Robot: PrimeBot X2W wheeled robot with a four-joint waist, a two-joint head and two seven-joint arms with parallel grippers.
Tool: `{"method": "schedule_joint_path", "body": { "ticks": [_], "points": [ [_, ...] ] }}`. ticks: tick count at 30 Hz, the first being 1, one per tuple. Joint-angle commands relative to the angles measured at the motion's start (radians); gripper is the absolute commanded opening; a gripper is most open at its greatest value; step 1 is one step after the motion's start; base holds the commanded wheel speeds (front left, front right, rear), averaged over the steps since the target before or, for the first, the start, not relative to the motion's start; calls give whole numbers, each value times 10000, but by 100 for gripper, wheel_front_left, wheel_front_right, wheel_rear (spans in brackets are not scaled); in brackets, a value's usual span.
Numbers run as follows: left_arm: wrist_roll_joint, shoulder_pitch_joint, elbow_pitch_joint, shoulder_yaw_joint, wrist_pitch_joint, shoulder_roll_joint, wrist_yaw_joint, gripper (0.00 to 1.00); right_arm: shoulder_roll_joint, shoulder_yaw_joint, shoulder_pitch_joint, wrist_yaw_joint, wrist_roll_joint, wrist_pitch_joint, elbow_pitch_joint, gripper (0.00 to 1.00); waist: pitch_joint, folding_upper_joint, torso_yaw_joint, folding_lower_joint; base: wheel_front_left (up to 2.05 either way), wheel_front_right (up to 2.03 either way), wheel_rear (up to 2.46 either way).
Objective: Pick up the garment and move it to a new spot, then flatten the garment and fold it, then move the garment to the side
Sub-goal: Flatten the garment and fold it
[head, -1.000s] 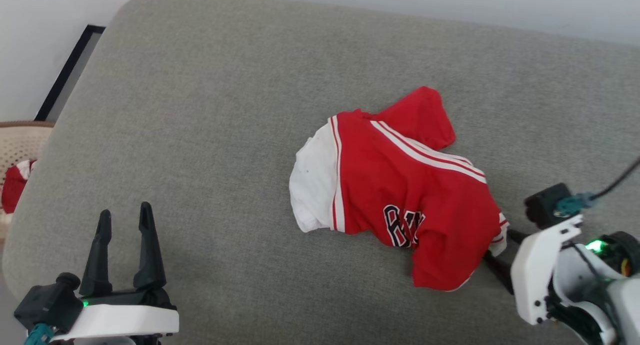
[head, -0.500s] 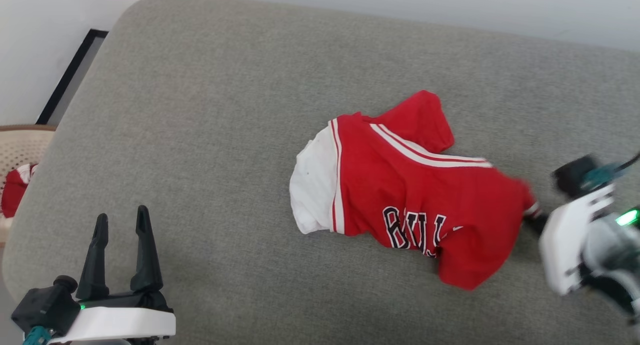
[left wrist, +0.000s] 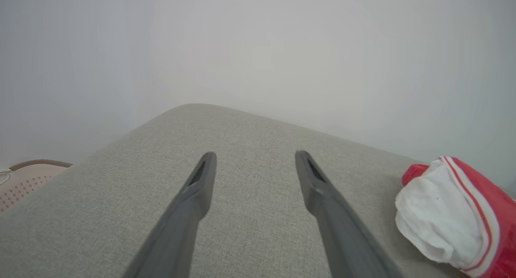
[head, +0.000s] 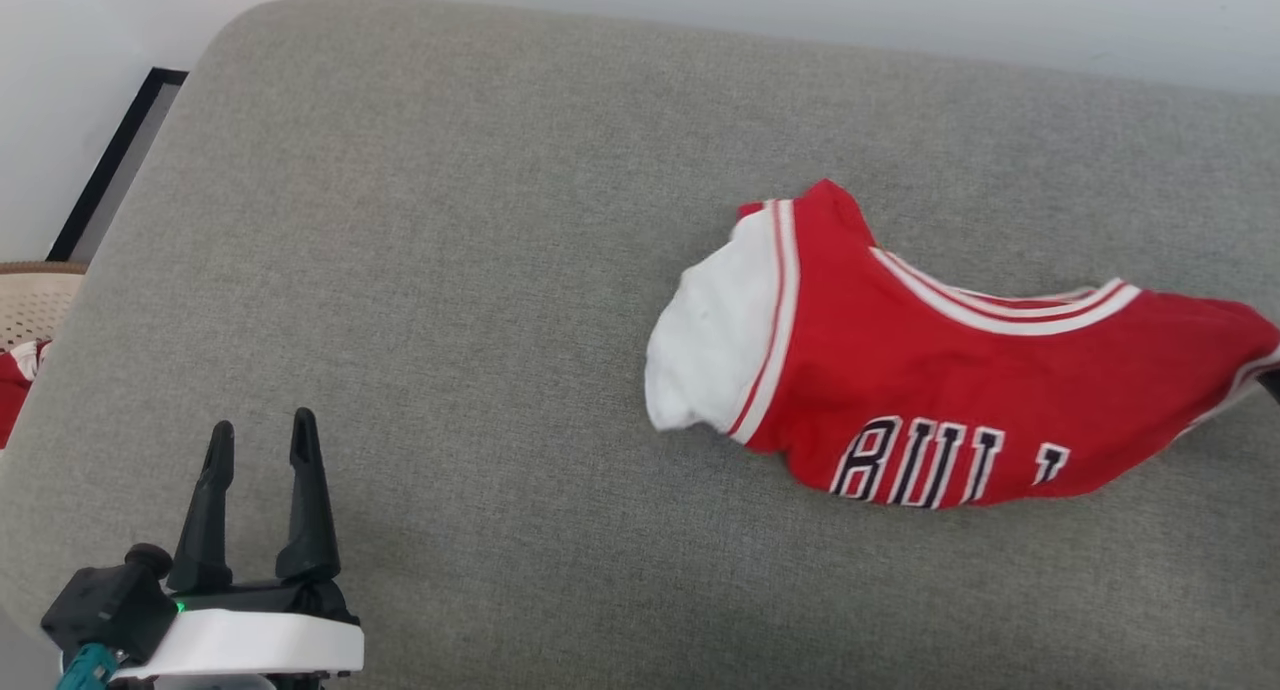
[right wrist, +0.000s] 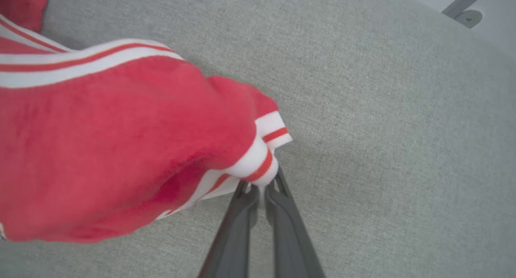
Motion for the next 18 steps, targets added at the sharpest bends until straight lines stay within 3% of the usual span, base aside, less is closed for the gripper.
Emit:
{"method": "schedule_joint_path", "body": {
  "ticks": [1, 8, 9, 10, 11, 18],
  "points": [
    [-47, -146, 25, -39, -23, 57, -30, 100, 4, -46, -176, -5, -34, -95, 285, 0, 46, 0, 32, 0, 0, 0, 0],
    [-132, -311, 155, -267, -23, 147, -30, 100, 498, 323, -699, -5, -289, -603, 1895, 3, 259, 0, 137, 0, 0, 0, 0],
    [-175, -362, 198, -339, -23, 181, -30, 100, 557, 381, -804, -5, -282, -686, 2160, 22, 291, 0, 140, 0, 0, 0, 0],
    [-193, -420, 223, -424, -23, 228, -30, 100, 631, 437, -910, -5, -263, -763, 2374, 50, 319, 0, 132, 0, 0, 0, 0],
    [-231, -474, 249, -505, -23, 299, -30, 100, 718, 512, -1019, -5, -247, -822, 2560, 100, 344, 0, 116, 0, 0, 0, 0],
    [-927, -852, 489, -1256, -23, 1164, -30, 100, 818, 810, -1578, -3, -72, -1061, 2786, 100, 322, 0, -280, 0, 0, 0, 0]
  ]
}}
